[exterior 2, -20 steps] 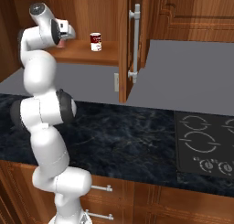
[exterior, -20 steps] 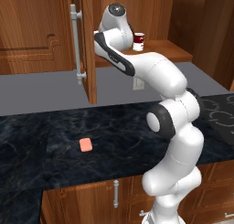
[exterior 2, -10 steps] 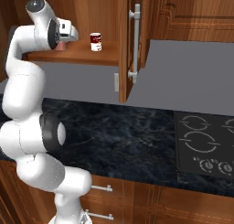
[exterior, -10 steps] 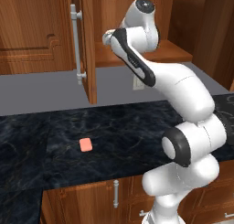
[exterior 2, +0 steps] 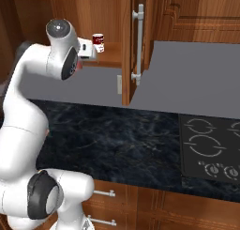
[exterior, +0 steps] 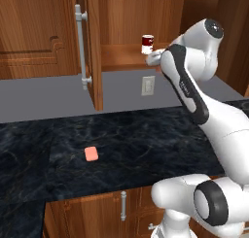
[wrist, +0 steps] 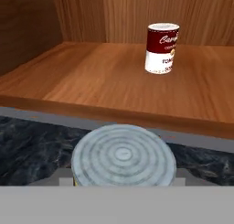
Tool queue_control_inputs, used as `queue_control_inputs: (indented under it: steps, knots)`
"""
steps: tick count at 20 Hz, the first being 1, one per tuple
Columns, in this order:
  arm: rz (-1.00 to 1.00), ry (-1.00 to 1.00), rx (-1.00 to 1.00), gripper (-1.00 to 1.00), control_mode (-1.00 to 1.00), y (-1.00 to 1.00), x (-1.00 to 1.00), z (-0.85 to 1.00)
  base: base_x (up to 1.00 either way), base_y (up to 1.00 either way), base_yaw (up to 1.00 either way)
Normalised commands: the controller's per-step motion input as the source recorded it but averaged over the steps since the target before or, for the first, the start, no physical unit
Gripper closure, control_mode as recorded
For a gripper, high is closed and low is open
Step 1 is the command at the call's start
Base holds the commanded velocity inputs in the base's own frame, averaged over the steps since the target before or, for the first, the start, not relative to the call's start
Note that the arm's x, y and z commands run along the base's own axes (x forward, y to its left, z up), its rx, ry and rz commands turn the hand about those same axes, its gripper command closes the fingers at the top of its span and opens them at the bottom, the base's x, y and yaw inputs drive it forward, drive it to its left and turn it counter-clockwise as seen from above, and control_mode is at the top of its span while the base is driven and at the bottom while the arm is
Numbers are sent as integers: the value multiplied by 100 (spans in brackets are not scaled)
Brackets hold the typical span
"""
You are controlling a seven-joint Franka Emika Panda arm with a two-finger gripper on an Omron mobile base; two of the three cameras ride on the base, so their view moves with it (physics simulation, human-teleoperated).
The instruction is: Restock the canned food cabinet by taking the new fresh canned food from the counter and placing it in the cabinet. Then, take the old canned food from the cabinet and place it on the counter.
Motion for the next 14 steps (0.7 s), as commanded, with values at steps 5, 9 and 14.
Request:
queue_control_inputs:
  steps: [5, 9, 14]
  knots:
    - [22, 7, -15, 100, -100, -36, -100, -91, 0, 0, 0]
    - [30, 34, -26, 100, -100, 5, -60, -100, 0, 0, 0]
    - [16, 28, -19, 100, -100, 69, 38, -100, 0, 0, 0]
